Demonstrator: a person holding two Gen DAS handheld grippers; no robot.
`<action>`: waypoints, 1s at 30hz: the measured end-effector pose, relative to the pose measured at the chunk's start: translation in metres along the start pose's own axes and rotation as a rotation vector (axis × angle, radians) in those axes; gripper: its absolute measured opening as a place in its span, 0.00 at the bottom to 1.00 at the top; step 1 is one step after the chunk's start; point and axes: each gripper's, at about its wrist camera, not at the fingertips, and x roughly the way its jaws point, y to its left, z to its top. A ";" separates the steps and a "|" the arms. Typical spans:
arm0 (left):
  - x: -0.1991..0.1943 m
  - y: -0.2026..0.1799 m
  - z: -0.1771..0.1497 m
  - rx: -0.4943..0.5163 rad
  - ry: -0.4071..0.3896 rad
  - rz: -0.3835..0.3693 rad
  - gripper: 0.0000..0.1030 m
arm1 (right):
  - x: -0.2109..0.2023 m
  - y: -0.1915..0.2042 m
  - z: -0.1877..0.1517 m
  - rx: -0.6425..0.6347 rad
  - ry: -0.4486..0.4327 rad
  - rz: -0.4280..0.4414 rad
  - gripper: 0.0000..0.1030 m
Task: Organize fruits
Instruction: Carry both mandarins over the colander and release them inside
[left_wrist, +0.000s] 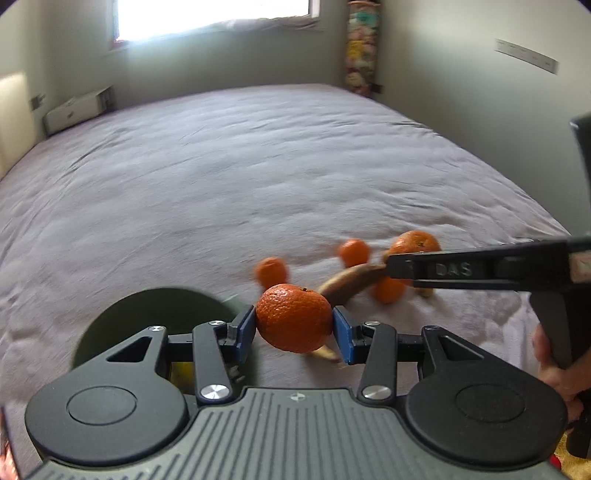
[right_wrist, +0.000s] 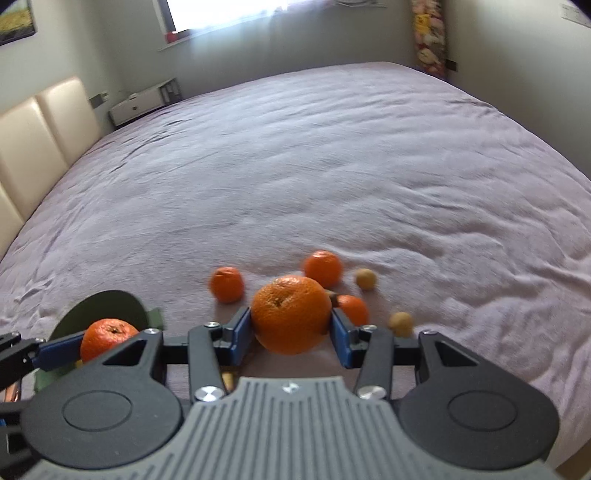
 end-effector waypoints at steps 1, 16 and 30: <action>-0.002 0.009 0.001 -0.024 0.014 0.003 0.49 | 0.000 0.009 0.001 -0.021 0.000 0.017 0.43; -0.003 0.120 -0.017 -0.306 0.194 0.040 0.49 | 0.026 0.126 -0.010 -0.380 0.124 0.194 0.42; 0.026 0.149 -0.042 -0.364 0.362 0.004 0.50 | 0.073 0.163 -0.026 -0.580 0.335 0.245 0.43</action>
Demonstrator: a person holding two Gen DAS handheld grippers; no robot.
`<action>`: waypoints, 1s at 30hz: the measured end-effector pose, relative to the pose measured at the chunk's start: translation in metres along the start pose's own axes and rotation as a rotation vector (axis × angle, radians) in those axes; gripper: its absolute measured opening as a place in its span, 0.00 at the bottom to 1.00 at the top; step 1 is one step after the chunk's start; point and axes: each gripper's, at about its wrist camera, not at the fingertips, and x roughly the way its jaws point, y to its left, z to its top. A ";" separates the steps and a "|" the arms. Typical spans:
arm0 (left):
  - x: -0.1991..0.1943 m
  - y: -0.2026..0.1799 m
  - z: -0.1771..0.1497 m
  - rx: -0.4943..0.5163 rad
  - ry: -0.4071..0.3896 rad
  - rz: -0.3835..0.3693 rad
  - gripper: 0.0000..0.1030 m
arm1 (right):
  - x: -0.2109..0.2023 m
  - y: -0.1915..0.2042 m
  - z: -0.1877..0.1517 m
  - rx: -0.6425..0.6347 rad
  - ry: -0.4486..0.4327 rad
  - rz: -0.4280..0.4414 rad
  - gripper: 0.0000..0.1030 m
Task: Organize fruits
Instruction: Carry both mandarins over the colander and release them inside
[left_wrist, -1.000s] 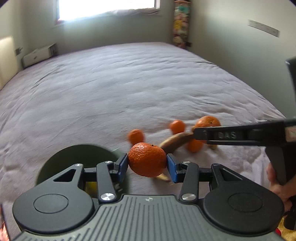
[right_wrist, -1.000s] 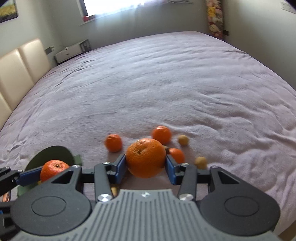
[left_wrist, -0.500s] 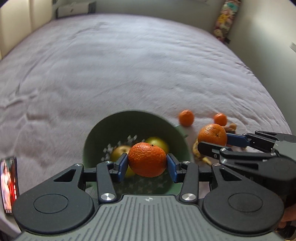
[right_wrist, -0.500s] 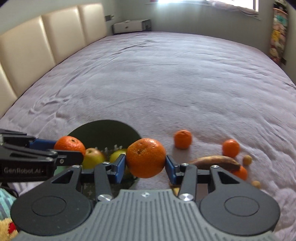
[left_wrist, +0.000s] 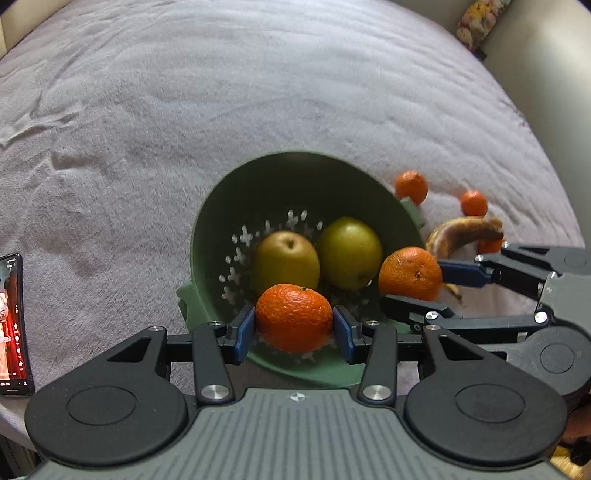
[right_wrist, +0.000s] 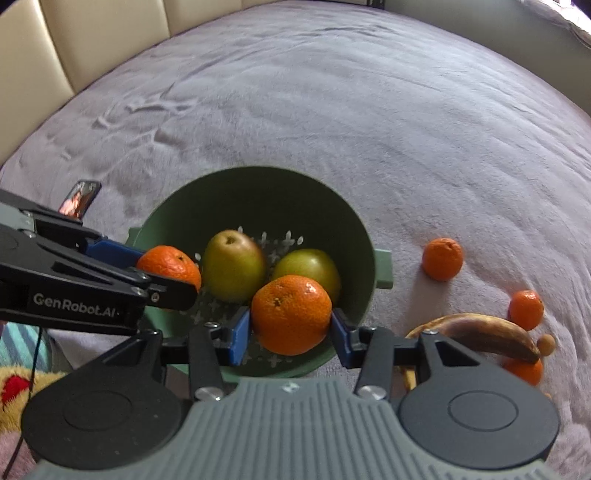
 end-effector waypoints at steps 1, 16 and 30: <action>0.002 0.001 0.000 0.001 0.011 -0.003 0.50 | 0.004 0.000 0.001 -0.006 0.014 0.003 0.43; 0.026 -0.005 0.002 0.050 0.086 -0.001 0.50 | 0.033 0.004 0.000 -0.103 0.120 0.023 0.43; 0.033 -0.009 0.003 0.080 0.100 0.045 0.50 | 0.039 0.004 -0.001 -0.122 0.144 0.038 0.43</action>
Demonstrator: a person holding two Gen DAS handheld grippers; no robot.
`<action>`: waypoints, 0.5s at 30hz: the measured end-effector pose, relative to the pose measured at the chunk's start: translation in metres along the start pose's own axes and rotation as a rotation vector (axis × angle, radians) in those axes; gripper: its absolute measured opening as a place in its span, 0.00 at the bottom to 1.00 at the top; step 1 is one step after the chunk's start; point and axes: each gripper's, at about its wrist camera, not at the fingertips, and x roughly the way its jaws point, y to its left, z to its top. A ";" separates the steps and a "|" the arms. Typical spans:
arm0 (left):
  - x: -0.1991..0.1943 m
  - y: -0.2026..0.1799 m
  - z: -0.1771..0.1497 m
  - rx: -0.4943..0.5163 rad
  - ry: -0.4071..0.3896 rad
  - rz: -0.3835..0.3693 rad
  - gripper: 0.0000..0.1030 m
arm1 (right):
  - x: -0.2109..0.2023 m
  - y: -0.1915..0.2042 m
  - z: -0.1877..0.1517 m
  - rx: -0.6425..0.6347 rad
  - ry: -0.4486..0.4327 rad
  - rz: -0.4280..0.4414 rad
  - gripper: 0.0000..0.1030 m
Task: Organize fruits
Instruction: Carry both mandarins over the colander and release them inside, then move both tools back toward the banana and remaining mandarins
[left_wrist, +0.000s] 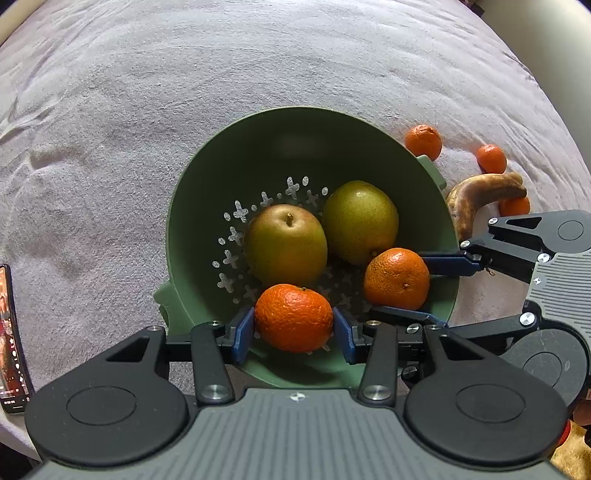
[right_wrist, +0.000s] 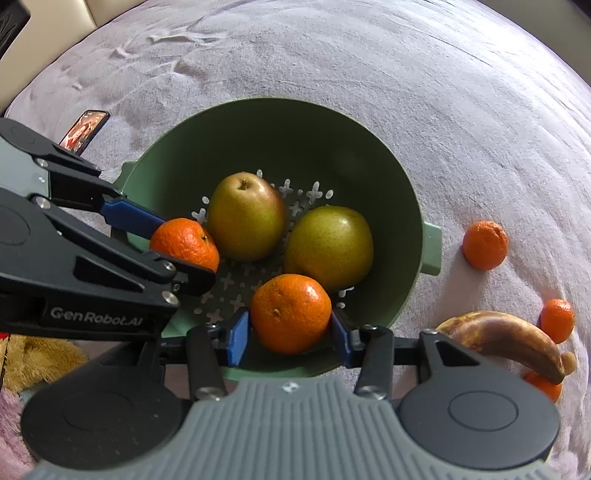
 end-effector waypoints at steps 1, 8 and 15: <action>0.000 0.000 0.000 0.001 0.001 0.001 0.50 | 0.000 0.000 0.000 0.000 0.000 0.001 0.43; -0.001 -0.003 -0.001 0.002 0.002 0.007 0.53 | -0.009 0.001 -0.002 -0.006 -0.019 -0.006 0.50; -0.012 -0.008 0.000 0.022 -0.030 0.035 0.64 | -0.023 0.000 -0.005 -0.004 -0.058 -0.020 0.55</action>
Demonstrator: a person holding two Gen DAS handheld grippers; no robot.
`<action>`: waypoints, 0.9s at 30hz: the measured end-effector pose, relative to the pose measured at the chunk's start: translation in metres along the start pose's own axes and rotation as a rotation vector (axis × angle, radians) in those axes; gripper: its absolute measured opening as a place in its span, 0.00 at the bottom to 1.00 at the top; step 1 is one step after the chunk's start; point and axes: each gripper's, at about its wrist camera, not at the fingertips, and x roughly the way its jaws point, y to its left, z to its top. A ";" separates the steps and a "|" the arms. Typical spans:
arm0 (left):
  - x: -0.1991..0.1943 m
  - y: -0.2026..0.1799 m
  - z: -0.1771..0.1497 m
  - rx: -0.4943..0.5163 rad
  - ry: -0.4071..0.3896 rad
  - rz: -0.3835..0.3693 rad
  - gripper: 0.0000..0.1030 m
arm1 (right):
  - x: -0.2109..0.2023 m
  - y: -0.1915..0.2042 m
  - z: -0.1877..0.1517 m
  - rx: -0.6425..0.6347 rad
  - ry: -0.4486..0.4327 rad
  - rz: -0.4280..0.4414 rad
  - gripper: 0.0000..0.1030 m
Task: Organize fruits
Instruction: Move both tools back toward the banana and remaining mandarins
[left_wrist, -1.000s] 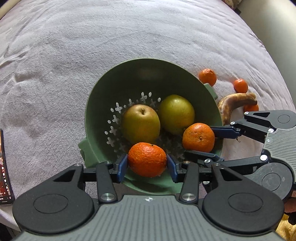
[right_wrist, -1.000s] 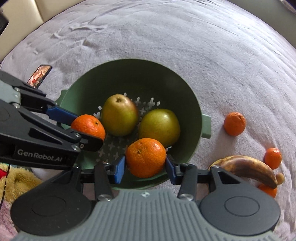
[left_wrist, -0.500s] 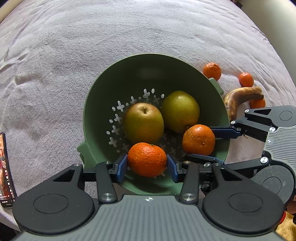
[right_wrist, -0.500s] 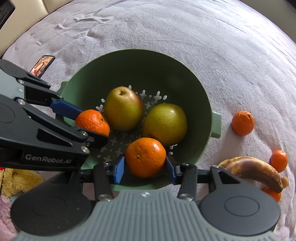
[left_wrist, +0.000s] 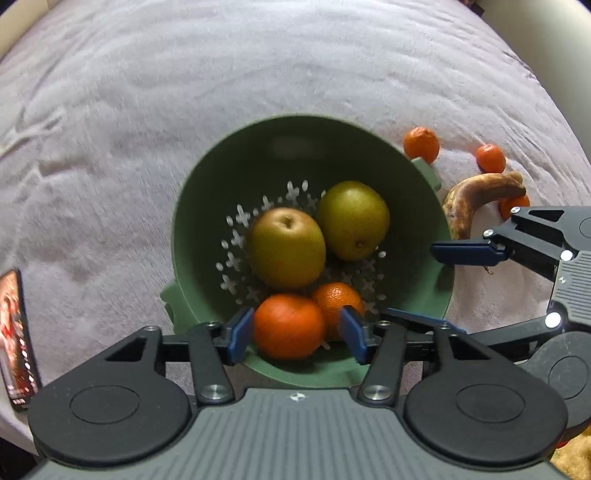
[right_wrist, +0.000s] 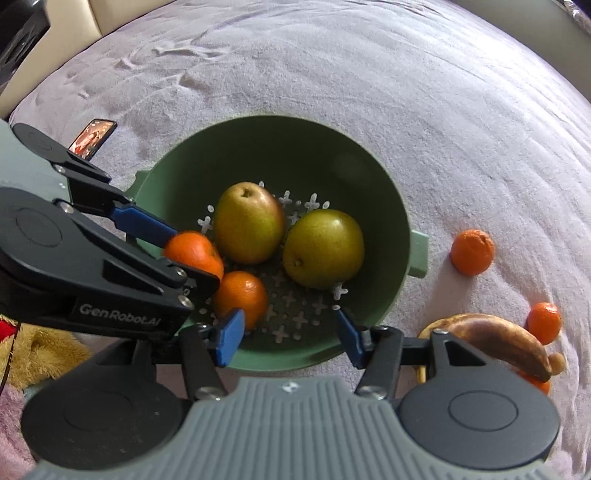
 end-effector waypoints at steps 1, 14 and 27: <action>-0.003 0.000 0.000 0.002 -0.009 0.001 0.65 | -0.003 -0.001 -0.001 0.002 -0.008 -0.006 0.57; -0.040 -0.022 0.005 0.030 -0.158 0.044 0.67 | -0.051 -0.021 -0.019 0.130 -0.147 -0.162 0.68; -0.054 -0.095 -0.004 0.202 -0.403 -0.006 0.67 | -0.093 -0.088 -0.084 0.521 -0.293 -0.337 0.68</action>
